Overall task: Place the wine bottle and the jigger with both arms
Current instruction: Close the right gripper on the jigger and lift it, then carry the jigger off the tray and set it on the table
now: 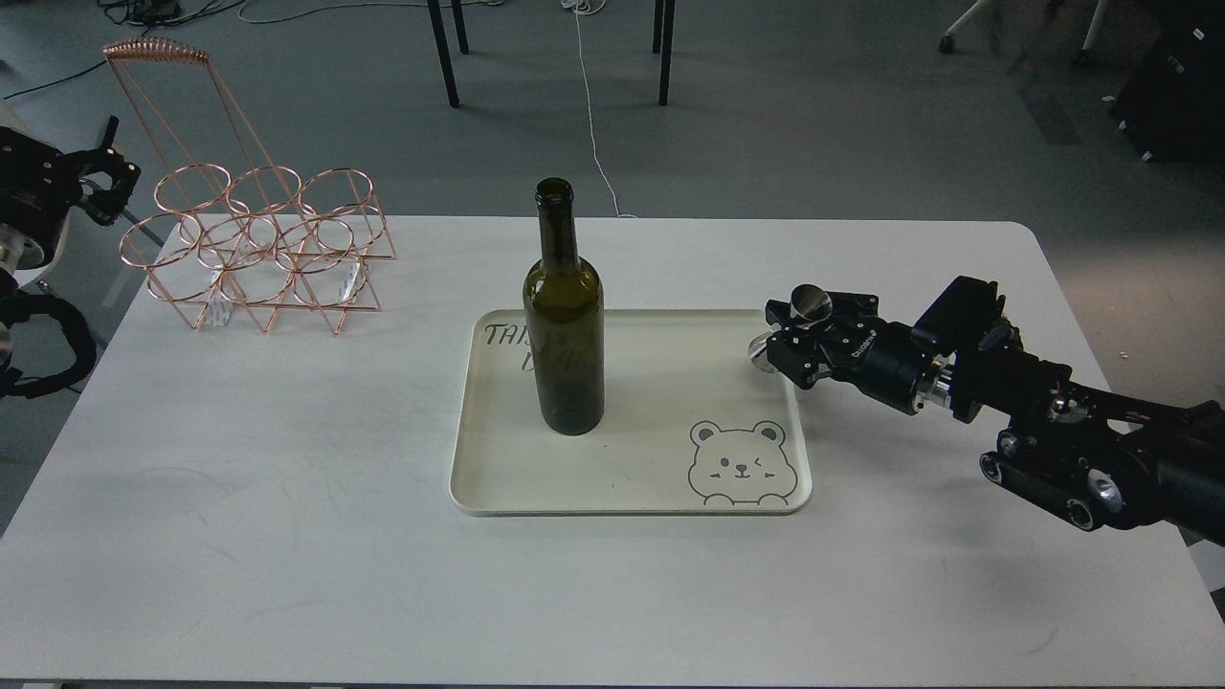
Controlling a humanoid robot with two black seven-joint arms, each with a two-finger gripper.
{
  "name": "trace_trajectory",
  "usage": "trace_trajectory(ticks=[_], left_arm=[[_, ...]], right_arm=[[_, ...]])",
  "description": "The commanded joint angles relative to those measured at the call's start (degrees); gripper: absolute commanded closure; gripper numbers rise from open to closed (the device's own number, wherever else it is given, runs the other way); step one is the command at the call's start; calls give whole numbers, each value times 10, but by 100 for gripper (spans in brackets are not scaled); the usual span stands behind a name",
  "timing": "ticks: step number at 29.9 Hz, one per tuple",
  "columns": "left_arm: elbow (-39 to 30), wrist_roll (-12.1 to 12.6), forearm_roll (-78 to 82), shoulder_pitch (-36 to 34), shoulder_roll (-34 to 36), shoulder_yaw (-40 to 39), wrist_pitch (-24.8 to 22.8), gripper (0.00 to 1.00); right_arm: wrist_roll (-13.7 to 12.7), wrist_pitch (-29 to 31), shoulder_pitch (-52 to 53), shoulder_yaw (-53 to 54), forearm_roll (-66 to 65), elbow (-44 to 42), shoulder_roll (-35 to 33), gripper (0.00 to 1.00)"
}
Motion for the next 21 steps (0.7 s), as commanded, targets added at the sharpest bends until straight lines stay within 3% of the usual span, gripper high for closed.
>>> trace_trajectory(ticks=[1,9,21], left_arm=[[-1,-1,0,-1,2,0,1,2],[-2,0,0,-1,0,0,3,2],[-2,0,1,-2,-1,2,4,2]], right_arm=[[0,0,-18,35,2,8,-54,90],[0,0,-77,48,69,-8,-109,89],[0,0,-126,49,117,-57,-104,89]])
